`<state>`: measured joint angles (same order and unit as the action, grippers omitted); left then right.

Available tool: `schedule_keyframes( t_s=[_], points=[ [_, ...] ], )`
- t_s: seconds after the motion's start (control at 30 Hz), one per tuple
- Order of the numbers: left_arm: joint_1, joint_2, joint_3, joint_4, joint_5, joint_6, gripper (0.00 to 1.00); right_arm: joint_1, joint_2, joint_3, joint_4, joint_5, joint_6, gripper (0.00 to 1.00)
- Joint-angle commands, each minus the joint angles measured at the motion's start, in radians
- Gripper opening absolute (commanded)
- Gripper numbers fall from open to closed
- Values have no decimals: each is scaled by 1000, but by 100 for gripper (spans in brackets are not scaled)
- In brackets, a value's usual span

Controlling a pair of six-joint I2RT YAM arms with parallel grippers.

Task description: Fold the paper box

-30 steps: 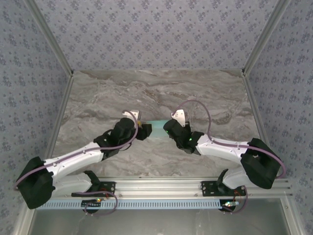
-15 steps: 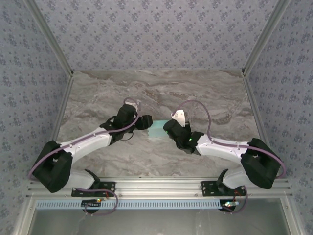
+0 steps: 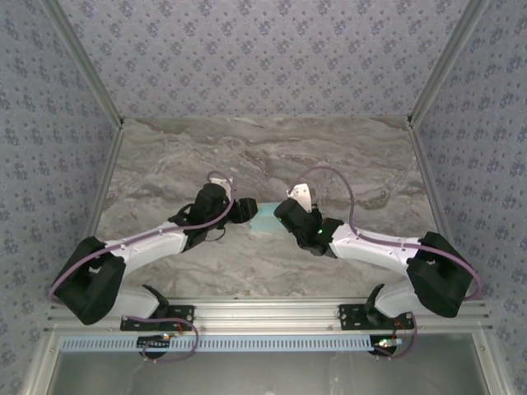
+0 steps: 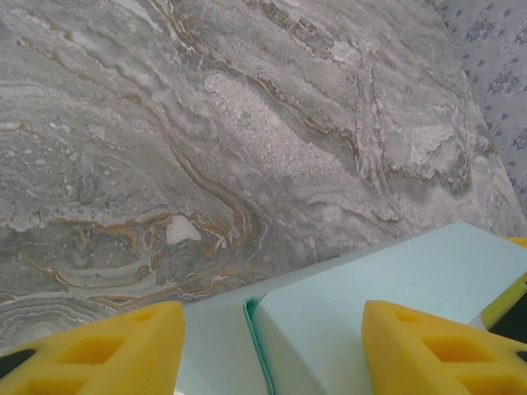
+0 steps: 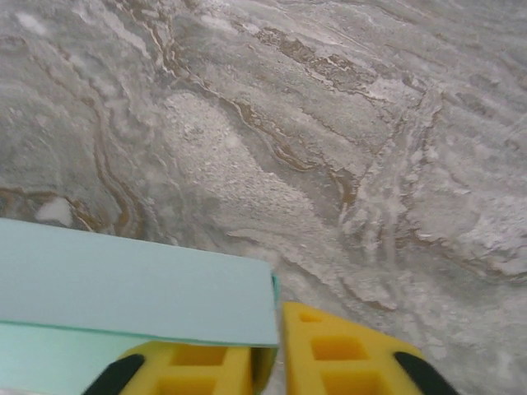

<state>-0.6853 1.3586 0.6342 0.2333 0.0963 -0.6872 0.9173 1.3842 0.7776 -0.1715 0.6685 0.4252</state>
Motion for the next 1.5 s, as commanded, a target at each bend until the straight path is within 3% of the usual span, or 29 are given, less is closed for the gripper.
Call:
schedule_keyframes(
  t_s=[0.0, 0.17, 0.33, 0.63, 0.87, 1.2, 1.47],
  points=[
    [-15, 63, -48, -160, -41, 14, 58, -10, -39, 46, -105, -79, -43, 26],
    [-22, 65, -26, -177, -58, 23, 57, -18, -91, 82, -162, -147, -75, 39],
    [-31, 64, -12, -188, -69, 28, 57, -53, -137, 128, -207, -272, -104, 46],
    [-45, 56, 7, -201, -83, 36, 57, -302, -85, 175, -191, -653, -79, 55],
    [-47, 56, 10, -197, -84, 37, 57, -433, -19, 127, -136, -825, -70, 54],
    [-49, 56, 5, -207, -57, 30, 57, -466, 28, -15, -61, -893, -20, 48],
    [-47, 74, -39, -237, 27, -10, 47, -468, 33, -151, 0, -908, 38, 41]
  ],
)
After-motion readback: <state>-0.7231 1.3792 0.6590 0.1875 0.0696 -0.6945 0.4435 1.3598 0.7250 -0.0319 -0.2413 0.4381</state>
